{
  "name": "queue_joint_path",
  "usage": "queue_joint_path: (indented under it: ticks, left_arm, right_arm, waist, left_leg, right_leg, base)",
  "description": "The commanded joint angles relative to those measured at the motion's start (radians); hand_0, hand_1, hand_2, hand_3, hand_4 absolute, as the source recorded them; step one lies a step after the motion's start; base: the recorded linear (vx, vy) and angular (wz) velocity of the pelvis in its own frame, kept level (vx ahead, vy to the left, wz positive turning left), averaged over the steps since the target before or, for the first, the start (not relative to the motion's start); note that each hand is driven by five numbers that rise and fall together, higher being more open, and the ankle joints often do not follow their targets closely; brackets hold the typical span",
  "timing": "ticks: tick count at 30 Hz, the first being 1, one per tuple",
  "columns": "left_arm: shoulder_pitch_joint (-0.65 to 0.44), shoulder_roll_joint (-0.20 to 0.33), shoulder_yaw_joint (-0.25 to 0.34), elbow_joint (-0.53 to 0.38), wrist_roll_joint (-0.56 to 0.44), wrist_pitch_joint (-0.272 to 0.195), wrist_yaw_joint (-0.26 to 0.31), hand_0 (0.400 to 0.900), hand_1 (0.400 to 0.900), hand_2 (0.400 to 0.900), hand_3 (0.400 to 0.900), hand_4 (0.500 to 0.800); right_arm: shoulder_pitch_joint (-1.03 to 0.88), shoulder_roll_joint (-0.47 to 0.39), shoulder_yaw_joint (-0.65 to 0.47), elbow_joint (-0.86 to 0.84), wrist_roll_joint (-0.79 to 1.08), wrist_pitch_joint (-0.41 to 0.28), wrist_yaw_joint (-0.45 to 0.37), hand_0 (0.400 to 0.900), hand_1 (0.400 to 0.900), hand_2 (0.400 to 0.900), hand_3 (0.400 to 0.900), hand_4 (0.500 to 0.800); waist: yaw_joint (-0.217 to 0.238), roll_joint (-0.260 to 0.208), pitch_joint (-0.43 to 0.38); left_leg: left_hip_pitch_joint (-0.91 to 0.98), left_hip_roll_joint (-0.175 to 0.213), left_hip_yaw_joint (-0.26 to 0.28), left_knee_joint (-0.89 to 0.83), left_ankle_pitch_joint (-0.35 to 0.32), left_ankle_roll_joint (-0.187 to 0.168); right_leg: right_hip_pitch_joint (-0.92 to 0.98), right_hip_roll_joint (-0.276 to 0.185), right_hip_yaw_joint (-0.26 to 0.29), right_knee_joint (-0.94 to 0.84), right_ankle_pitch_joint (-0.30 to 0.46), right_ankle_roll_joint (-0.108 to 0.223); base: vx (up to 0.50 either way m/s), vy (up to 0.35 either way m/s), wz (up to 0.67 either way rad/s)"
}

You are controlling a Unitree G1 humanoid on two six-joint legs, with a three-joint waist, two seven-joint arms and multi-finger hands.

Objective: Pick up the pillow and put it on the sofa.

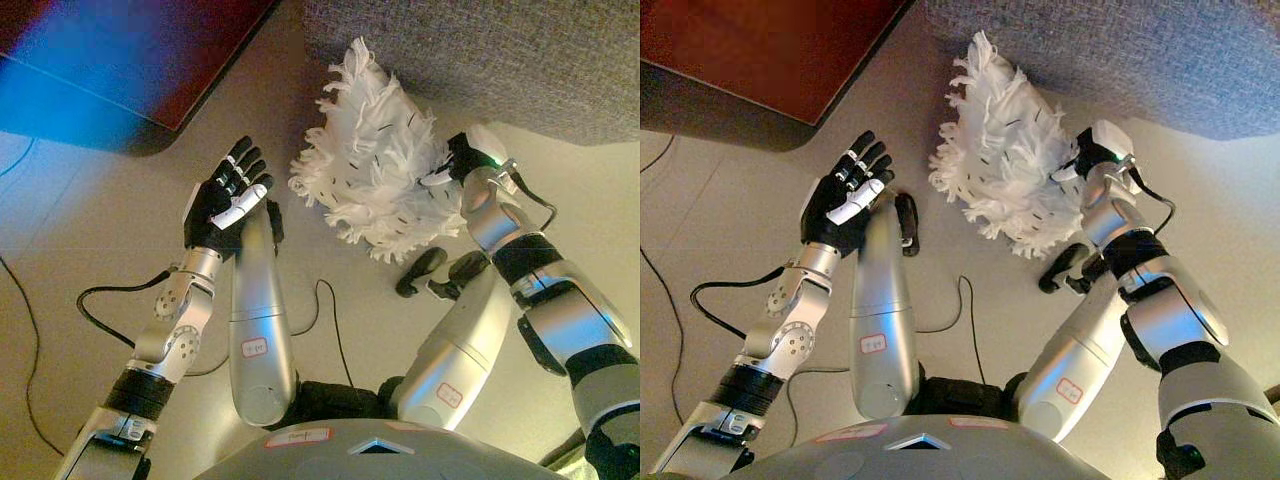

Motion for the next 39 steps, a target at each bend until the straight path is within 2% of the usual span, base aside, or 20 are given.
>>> queue_joint_path:
  ticks: [1, 6, 9, 10, 11, 15, 20, 26, 29, 33, 39]
  left_arm:
    - [0.0, -0.036, -0.002, -0.109, -0.01, -0.068, 0.042, 0.9, 0.9, 0.9, 0.9, 0.8]
    - [0.014, -0.051, 0.031, -0.105, -0.012, -0.088, 0.13, 0.9, 0.9, 0.9, 0.9, 0.8]
    - [0.015, -0.058, 0.042, -0.101, -0.005, -0.096, 0.151, 0.9, 0.9, 0.9, 0.9, 0.8]
    - [0.011, -0.064, 0.045, -0.098, -0.001, -0.1, 0.162, 0.9, 0.9, 0.9, 0.9, 0.8]
    - [0.002, -0.068, 0.052, -0.095, 0.003, -0.102, 0.168, 0.9, 0.9, 0.9, 0.9, 0.8]
    - [-0.007, -0.078, 0.059, -0.088, 0.019, -0.098, 0.179, 0.9, 0.9, 0.9, 0.9, 0.8]
    - [-0.03, -0.086, 0.07, -0.085, 0.046, -0.054, 0.186, 0.9, 0.9, 0.9, 0.9, 0.8]
    - [-0.05, -0.084, 0.083, -0.075, 0.066, 0.025, 0.207, 0.9, 0.9, 0.9, 0.9, 0.8]
    - [-0.032, -0.09, 0.099, -0.062, 0.082, 0.074, 0.211, 0.9, 0.9, 0.9, 0.9, 0.8]
    - [0.033, -0.106, 0.134, -0.049, 0.103, 0.121, 0.175, 0.9, 0.9, 0.9, 0.9, 0.8]
    - [0.111, -0.125, 0.19, -0.039, 0.104, 0.149, 0.156, 0.9, 0.9, 0.9, 0.9, 0.8]
  right_arm:
    - [-0.011, -0.033, -0.093, -0.144, 0.025, -0.148, -0.055, 0.4, 0.4, 0.4, 0.4, 0.5]
    - [0.04, -0.079, -0.136, -0.307, -0.024, -0.19, -0.088, 0.4, 0.4, 0.4, 0.4, 0.5]
    - [0.054, -0.09, -0.151, -0.354, -0.041, -0.21, -0.1, 0.4, 0.4, 0.4, 0.4, 0.5]
    - [0.058, -0.096, -0.157, -0.371, -0.046, -0.221, -0.11, 0.4, 0.4, 0.4, 0.4, 0.5]
    - [0.059, -0.107, -0.171, -0.399, -0.06, -0.237, -0.119, 0.4, 0.4, 0.4, 0.4, 0.5]
    - [0.091, -0.135, -0.199, -0.474, -0.068, -0.274, -0.152, 0.4, 0.4, 0.4, 0.4, 0.5]
    - [0.147, -0.158, -0.245, -0.558, -0.105, -0.303, -0.175, 0.4, 0.4, 0.4, 0.4, 0.5]
    - [0.238, -0.181, -0.302, -0.68, -0.147, -0.309, -0.191, 0.4, 0.4, 0.4, 0.4, 0.5]
    - [0.31, -0.177, -0.333, -0.74, -0.186, -0.328, -0.207, 0.4, 0.4, 0.4, 0.4, 0.5]
    - [0.461, -0.193, -0.423, -0.852, -0.204, -0.376, -0.215, 0.4, 0.4, 0.4, 0.4, 0.5]
    - [0.624, -0.205, -0.553, -1.002, -0.216, -0.451, -0.232, 0.4, 0.4, 0.4, 0.4, 0.5]
  waist:
    - [0.013, 0.029, -0.003]
    - [-0.005, 0.007, -0.003]
    - [-0.011, -0.003, -0.003]
    - [-0.014, -0.008, -0.003]
    - [-0.021, -0.019, -0.003]
    - [-0.029, -0.038, -0.003]
    - [-0.026, -0.063, -0.017]
    - [-0.033, -0.087, -0.088]
    - [-0.036, -0.097, -0.133]
    - [-0.043, -0.106, -0.211]
    - [-0.065, -0.1, -0.31]
  left_leg:
    - [0.148, 0.057, 0.013, 0.004, -0.113, 0.052]
    - [0.283, 0.073, 0.052, -0.16, -0.044, 0.05]
    - [0.348, 0.073, 0.069, -0.245, -0.012, 0.05]
    - [0.383, 0.07, 0.08, -0.294, 0.005, 0.05]
    - [0.409, 0.06, 0.093, -0.358, 0.055, 0.058]
    - [0.546, 0.032, 0.134, -0.529, 0.098, 0.062]
    - [0.731, -0.013, 0.176, -0.714, 0.135, 0.066]
    - [0.896, -0.035, 0.204, -0.851, 0.153, 0.065]
    - [0.999, -0.051, 0.229, -0.961, 0.176, 0.067]
    - [1.121, -0.08, 0.267, -1.119, 0.207, 0.074]
    - [1.235, -0.128, 0.306, -1.274, 0.227, 0.089]
  right_leg:
    - [0.039, 0.017, -0.009, -0.174, 0.135, 0.004]
    - [0.166, 0.035, -0.046, -0.34, 0.202, 0.007]
    - [0.231, 0.048, -0.064, -0.416, 0.228, 0.01]
    - [0.265, 0.055, -0.076, -0.457, 0.241, 0.012]
    - [0.304, 0.065, -0.094, -0.538, 0.287, 0.002]
    - [0.461, 0.071, -0.15, -0.71, 0.339, 0.019]
    - [0.668, 0.067, -0.228, -0.899, 0.4, 0.053]
    - [0.848, 0.061, -0.278, -1.076, 0.499, 0.082]
    - [0.948, 0.075, -0.294, -1.176, 0.547, 0.101]
    - [1.047, 0.106, -0.303, -1.286, 0.598, 0.123]
    - [1.085, 0.137, -0.296, -1.358, 0.651, 0.132]
  base:
    - [-0.02, -0.023, -0.11]
    - [-0.02, -0.02, -0.13]
    - [-0.03, -0.019, -0.11]
    - [-0.11, -0.024, -0.08]
    - [-0.13, -0.034, -0.11]
    - [-0.06, -0.004, -0.09]
    - [-0.02, 0.01, -0.13]
    - [0.0, -0.009, -0.13]
    - [0.1, 0.01, -0.19]
    - [0.16, 0.026, -0.11]
    - [0.11, 0.043, -0.11]
